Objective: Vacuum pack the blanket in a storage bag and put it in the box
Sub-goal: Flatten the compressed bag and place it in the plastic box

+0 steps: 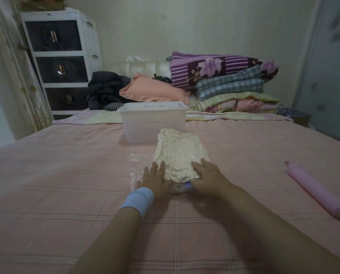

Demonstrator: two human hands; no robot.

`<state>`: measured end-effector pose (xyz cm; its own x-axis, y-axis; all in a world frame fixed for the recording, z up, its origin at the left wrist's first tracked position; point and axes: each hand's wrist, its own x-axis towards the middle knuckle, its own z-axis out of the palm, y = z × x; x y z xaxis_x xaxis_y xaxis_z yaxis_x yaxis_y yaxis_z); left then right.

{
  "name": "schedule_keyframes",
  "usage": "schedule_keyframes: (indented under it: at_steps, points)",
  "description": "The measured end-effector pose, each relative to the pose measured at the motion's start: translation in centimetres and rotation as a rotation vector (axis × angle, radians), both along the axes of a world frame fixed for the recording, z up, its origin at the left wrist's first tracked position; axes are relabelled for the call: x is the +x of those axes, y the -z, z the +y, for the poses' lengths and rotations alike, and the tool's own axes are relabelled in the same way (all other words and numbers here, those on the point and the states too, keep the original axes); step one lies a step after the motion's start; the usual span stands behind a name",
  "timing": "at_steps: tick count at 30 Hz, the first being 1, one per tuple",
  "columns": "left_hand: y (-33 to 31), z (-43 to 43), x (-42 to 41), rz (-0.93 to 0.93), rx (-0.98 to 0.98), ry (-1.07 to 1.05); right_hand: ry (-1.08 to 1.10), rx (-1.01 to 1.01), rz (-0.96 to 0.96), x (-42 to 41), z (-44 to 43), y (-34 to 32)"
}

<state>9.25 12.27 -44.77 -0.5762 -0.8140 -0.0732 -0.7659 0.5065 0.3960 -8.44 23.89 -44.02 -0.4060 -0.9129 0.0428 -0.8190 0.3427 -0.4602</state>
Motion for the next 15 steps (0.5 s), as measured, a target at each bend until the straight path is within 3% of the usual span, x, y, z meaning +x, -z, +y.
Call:
schedule_keyframes:
  at_steps: [4,7,9,11,15]
  points:
    - [-1.4,0.1,-0.2,-0.142,-0.094,-0.063,0.037,-0.018,0.070,2.0,0.8,-0.6]
    - [-3.6,0.9,-1.1,-0.165,-0.035,-0.207,0.083,-0.038,0.211,6.1,1.7,-0.3]
    - [-4.1,0.6,-1.5,-0.143,0.030,-0.204,0.023,-0.269,0.492,9.4,2.4,0.1]
    - [-3.8,0.1,-1.2,-0.080,0.075,-0.163,0.001,-0.482,0.615,10.9,3.4,-1.1]
    - [-3.0,0.1,0.3,0.061,0.036,-0.049,-0.074,-0.299,0.408,8.3,3.4,-3.7]
